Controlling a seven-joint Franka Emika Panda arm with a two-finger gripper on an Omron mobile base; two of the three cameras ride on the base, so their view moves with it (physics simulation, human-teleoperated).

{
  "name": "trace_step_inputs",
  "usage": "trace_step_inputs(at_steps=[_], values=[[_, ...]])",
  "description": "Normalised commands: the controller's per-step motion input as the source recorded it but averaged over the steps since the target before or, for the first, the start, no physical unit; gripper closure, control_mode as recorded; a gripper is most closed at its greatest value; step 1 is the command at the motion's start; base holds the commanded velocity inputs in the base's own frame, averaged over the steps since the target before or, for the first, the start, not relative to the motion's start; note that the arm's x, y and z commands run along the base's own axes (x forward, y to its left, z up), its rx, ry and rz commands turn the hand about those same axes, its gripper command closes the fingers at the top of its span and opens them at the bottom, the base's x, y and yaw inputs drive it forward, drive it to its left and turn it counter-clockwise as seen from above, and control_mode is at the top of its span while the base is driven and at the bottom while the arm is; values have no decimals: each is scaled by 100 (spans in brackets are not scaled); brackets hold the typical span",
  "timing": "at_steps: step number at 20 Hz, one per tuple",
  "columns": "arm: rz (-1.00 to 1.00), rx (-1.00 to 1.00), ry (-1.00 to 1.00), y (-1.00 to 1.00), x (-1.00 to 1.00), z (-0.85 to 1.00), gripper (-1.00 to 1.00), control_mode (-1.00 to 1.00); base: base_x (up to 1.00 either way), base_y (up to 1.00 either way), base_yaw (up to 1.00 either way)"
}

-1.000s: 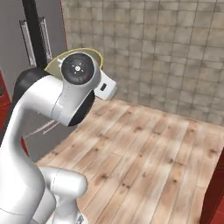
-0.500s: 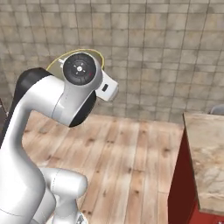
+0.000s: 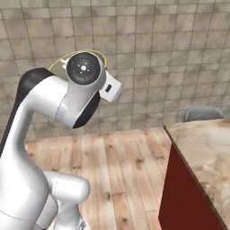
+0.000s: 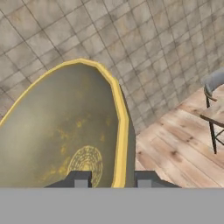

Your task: Pick up the bowls from the cabinet and place each bowl in front of a stool on the dining counter.

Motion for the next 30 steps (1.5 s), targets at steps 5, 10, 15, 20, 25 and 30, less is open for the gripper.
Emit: trace_step_inputs(at_steps=[5, 10, 15, 20, 25, 30], values=[[0, 0, 0, 0, 0, 0, 100, 100, 100, 83, -73], [0, 0, 0, 0, 0, 0, 100, 100, 100, 84, -75], [0, 0, 0, 0, 0, 0, 100, 100, 100, 89, -73], [0, 0, 0, 0, 0, 0, 100, 100, 98, 99, -65], [0, 0, 0, 0, 0, 0, 100, 100, 85, 100, -58], [0, 0, 0, 0, 0, 0, 100, 100, 86, 100, -59]])
